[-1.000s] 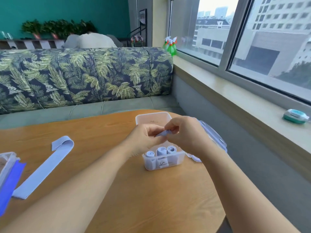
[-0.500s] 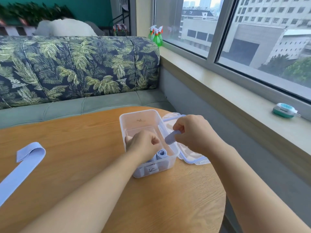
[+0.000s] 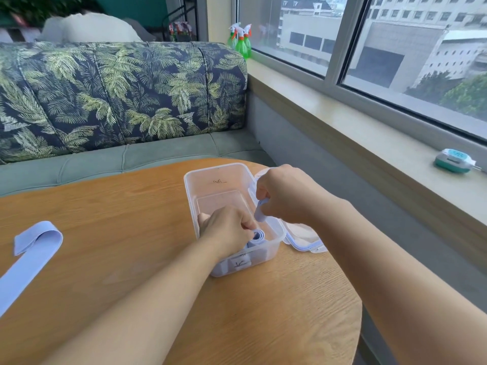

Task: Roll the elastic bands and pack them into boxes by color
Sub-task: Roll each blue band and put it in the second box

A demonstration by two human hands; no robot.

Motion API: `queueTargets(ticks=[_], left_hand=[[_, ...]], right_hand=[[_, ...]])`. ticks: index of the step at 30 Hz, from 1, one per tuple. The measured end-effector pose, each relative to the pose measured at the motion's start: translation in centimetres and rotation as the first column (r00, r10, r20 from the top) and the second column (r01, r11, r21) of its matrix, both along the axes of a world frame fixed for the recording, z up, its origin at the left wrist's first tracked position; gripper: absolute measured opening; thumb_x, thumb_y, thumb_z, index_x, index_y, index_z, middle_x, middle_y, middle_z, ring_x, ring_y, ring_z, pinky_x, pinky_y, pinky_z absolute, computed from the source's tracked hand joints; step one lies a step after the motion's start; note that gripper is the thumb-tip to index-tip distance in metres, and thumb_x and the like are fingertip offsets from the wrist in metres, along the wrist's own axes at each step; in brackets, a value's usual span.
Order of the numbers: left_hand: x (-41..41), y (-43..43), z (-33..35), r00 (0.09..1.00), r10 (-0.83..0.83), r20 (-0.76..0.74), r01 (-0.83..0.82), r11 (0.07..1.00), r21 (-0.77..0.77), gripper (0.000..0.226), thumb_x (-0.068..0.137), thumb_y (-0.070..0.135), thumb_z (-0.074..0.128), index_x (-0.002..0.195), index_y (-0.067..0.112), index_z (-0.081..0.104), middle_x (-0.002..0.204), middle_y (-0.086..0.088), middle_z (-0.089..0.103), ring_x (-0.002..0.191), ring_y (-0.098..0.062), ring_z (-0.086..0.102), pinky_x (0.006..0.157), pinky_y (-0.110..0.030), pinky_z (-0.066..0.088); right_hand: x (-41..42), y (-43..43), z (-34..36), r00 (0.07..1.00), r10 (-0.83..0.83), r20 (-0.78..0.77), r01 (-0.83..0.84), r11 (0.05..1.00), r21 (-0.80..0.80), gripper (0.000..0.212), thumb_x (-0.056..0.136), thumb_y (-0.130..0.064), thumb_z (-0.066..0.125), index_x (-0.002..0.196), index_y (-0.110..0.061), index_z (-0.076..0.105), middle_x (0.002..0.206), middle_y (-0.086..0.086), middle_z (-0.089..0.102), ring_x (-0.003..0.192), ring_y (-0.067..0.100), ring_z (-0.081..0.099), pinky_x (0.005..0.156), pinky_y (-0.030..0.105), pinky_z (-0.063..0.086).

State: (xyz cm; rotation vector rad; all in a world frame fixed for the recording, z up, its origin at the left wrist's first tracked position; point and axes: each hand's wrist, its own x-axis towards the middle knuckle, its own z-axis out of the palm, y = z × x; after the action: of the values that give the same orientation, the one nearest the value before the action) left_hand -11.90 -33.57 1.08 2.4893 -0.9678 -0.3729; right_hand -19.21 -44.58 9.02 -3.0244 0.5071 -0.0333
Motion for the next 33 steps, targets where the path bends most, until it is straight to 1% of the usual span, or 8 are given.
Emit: queueTargets(ticks=[8, 12, 15, 20, 24, 27, 30, 33], left_hand=[[0.2, 0.0, -0.2, 0.998, 0.028, -0.048, -0.028, 1.0, 0.001, 0.013, 0.09, 0.03, 0.063, 0.089, 0.039, 0.074, 0.097, 0.022, 0.07, 0.11, -0.01, 0.055, 0.082, -0.027, 0.017], [0.2, -0.1, -0.1, 0.999, 0.02, -0.05, -0.019, 1.0, 0.014, 0.013, 0.091, 0.029, 0.064, 0.089, 0.038, 0.073, 0.099, 0.021, 0.071, 0.11, -0.009, 0.055, 0.085, -0.029, 0.017], [0.3, -0.2, -0.2, 0.998, 0.017, -0.065, -0.015, 1.0, 0.022, 0.015, 0.09, 0.029, 0.064, 0.081, 0.038, 0.072, 0.092, 0.022, 0.071, 0.105, -0.011, 0.058, 0.081, -0.028, 0.018], [0.2, -0.3, 0.0, 0.998, 0.0, -0.066, 0.002, 1.0, 0.027, 0.015, 0.09, 0.028, 0.064, 0.08, 0.035, 0.072, 0.091, 0.02, 0.071, 0.101, -0.007, 0.057, 0.081, -0.03, 0.017], [0.3, -0.3, -0.1, 0.997, -0.001, -0.071, 0.003, 1.0, 0.031, 0.01, 0.09, 0.031, 0.065, 0.09, 0.034, 0.074, 0.093, 0.017, 0.072, 0.103, -0.008, 0.058, 0.083, -0.03, 0.017], [0.3, -0.2, -0.3, 0.997, 0.004, -0.079, -0.002, 1.0, 0.027, 0.009, 0.09, 0.036, 0.065, 0.088, 0.036, 0.074, 0.091, 0.017, 0.072, 0.104, -0.011, 0.057, 0.079, -0.031, 0.017], [0.4, -0.1, -0.6, 0.995, 0.01, -0.1, -0.009, 1.0, 0.01, 0.008, 0.089, 0.041, 0.065, 0.087, 0.038, 0.072, 0.09, 0.02, 0.071, 0.106, -0.014, 0.056, 0.076, -0.032, 0.017], [0.3, -0.1, -0.4, 0.994, -0.002, -0.111, 0.004, 1.0, 0.011, 0.012, 0.09, 0.042, 0.064, 0.096, 0.037, 0.072, 0.096, 0.02, 0.071, 0.107, -0.011, 0.056, 0.079, -0.032, 0.017]], right_hand=[[0.5, -0.5, -2.5, 0.98, 0.062, -0.188, -0.074, 0.996, -0.057, 0.023, 0.084, -0.012, 0.065, 0.106, -0.013, 0.071, 0.1, 0.007, 0.071, 0.091, 0.026, 0.065, 0.074, 0.032, 0.053], [0.6, -0.5, -3.0, 0.97, 0.106, -0.218, -0.128, 0.987, -0.092, 0.021, 0.088, -0.017, 0.064, 0.108, -0.018, 0.069, 0.099, 0.003, 0.067, 0.102, 0.024, 0.057, 0.077, 0.031, 0.035], [0.8, -0.5, -3.2, 0.96, 0.127, -0.249, -0.168, 0.974, -0.151, 0.021, 0.089, -0.018, 0.061, 0.109, -0.019, 0.068, 0.081, -0.003, 0.051, 0.108, 0.023, 0.049, 0.08, 0.032, 0.024], [1.1, -0.5, -3.0, 0.933, 0.134, -0.334, -0.189, 0.972, -0.137, 0.021, 0.088, -0.024, 0.068, 0.109, -0.02, 0.07, 0.07, -0.009, 0.04, 0.099, 0.018, 0.032, 0.081, 0.035, 0.021], [1.1, -0.4, -3.2, 0.927, 0.126, -0.353, -0.181, 0.975, -0.128, 0.024, 0.085, -0.031, 0.072, 0.108, -0.022, 0.07, 0.069, -0.01, 0.039, 0.109, 0.02, 0.034, 0.087, 0.041, 0.024], [1.0, -0.5, -3.3, 0.93, 0.125, -0.346, -0.176, 0.977, -0.119, 0.025, 0.085, -0.033, 0.072, 0.109, -0.024, 0.071, 0.07, -0.011, 0.039, 0.116, 0.021, 0.035, 0.099, 0.045, 0.026], [0.7, -0.9, -3.2, 0.933, 0.14, -0.331, -0.167, 0.984, -0.056, 0.024, 0.085, -0.033, 0.073, 0.109, -0.029, 0.071, 0.078, -0.01, 0.049, 0.115, 0.021, 0.034, 0.09, 0.039, 0.025], [0.6, -1.3, -3.5, 0.937, 0.153, -0.313, -0.173, 0.984, -0.037, 0.026, 0.086, -0.03, 0.072, 0.111, -0.031, 0.07, 0.102, -0.007, 0.063, 0.114, 0.021, 0.036, 0.086, 0.037, 0.026]])
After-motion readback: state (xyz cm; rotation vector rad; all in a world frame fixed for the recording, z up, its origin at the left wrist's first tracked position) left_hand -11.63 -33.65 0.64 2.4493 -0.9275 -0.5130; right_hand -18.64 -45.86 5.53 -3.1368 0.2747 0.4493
